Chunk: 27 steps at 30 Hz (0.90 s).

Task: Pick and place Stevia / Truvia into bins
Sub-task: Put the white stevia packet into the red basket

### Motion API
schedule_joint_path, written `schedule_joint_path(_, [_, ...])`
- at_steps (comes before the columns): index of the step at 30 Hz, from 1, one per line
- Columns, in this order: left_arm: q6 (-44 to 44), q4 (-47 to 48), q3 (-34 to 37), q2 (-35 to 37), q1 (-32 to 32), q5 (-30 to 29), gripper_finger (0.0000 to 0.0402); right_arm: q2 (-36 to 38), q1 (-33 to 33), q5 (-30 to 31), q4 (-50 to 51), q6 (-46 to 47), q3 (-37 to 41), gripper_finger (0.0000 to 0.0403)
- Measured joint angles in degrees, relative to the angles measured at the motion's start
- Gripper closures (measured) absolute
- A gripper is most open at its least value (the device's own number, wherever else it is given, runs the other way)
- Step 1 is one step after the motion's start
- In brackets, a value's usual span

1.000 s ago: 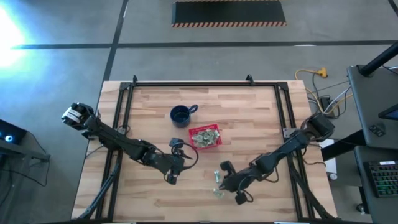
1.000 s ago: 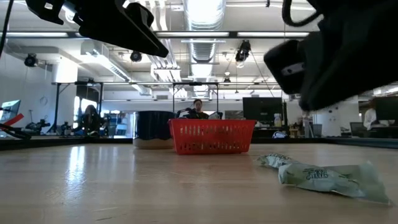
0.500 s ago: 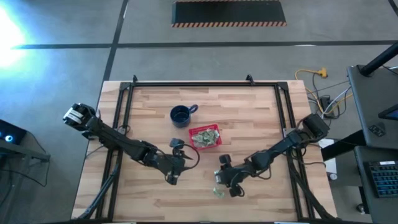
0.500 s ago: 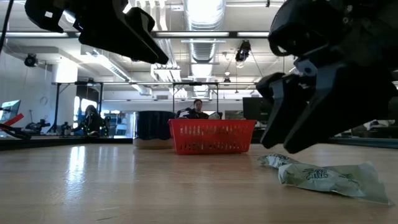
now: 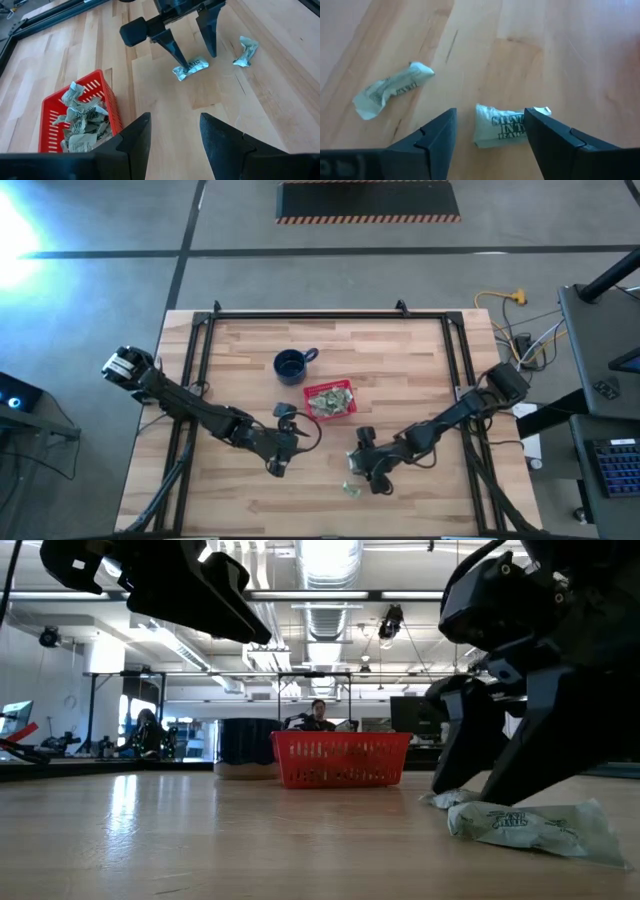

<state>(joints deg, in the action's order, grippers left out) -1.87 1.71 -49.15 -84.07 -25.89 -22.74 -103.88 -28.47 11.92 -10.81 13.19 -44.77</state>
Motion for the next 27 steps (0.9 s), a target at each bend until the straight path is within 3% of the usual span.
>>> schedule_joint_path(13, [-0.01, 0.06, 0.00, 0.00, 0.00, 0.00, 0.0248, -1.78, -0.02, 0.08, 0.46, 1.51, -0.20, 0.0215])
schedule_joint_path(27, [-0.02, 0.07, 0.00, 0.00, 0.00, 0.00, 0.0248, -0.52, -0.02, 0.09, 1.71, -3.37, -0.63, 0.0336])
